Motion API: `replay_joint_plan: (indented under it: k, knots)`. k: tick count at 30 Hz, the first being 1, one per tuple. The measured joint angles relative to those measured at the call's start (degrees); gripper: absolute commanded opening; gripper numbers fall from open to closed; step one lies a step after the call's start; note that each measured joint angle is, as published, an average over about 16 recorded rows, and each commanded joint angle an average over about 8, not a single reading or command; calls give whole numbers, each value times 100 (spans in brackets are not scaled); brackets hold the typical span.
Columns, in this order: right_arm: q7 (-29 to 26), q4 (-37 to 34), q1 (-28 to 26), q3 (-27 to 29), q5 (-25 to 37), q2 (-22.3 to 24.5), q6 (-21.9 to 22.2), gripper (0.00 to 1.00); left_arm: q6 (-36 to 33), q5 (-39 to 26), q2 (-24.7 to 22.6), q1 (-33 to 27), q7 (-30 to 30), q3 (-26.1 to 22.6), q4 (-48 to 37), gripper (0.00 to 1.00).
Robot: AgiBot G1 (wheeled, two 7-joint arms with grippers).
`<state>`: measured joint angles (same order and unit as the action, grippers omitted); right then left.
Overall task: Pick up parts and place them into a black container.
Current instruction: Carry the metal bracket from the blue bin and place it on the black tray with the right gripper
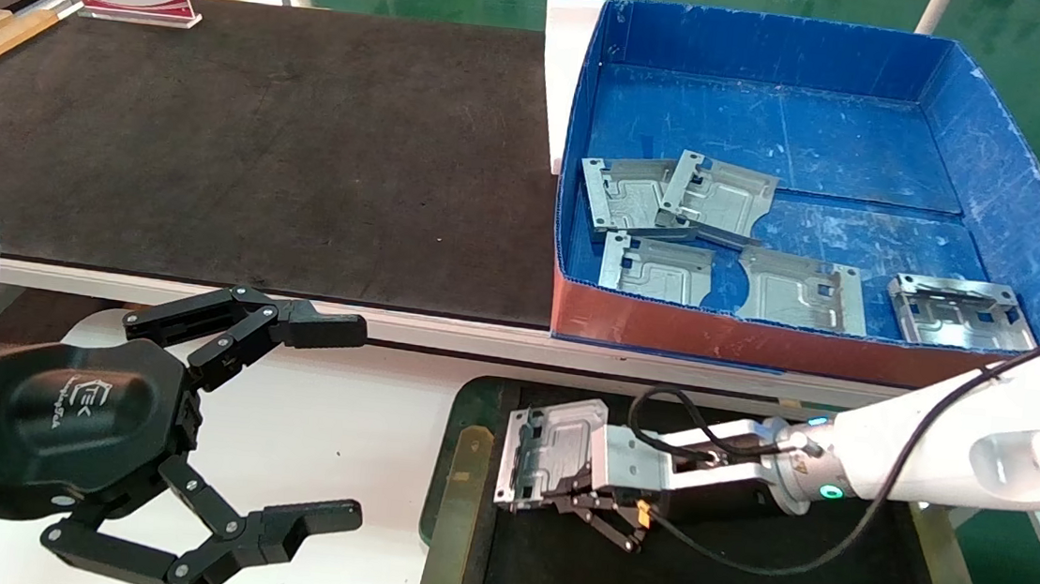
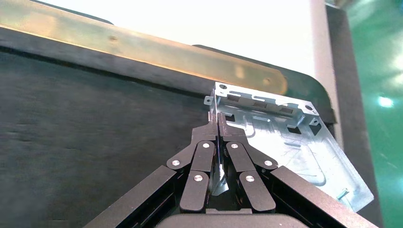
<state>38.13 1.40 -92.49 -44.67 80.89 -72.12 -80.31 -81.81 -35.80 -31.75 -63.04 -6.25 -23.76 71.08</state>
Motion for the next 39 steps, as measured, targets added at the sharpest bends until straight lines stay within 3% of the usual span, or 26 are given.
replay_joint_plan:
  k: [11,24,26,33,34,39]
  knots:
    - [68,-63,33,-47,64,11,-227,0,0,0,0,0,0,0,0,100]
    - [128,-124,104,-34,47,-24,60,0,0,0,0,0,0,0,0,100]
    - [132,-129,113,-34,47,-34,115,9,0,0,0,0,0,0,0,100]
    - [157,-132,126,-58,81,-51,269,93,0,0,0,0,0,0,0,100]
    - [166,-130,127,-63,88,-49,283,100,0,0,0,0,0,0,0,100]
    - [209,-119,114,-77,109,-19,320,100,0,0,0,0,0,0,0,100]
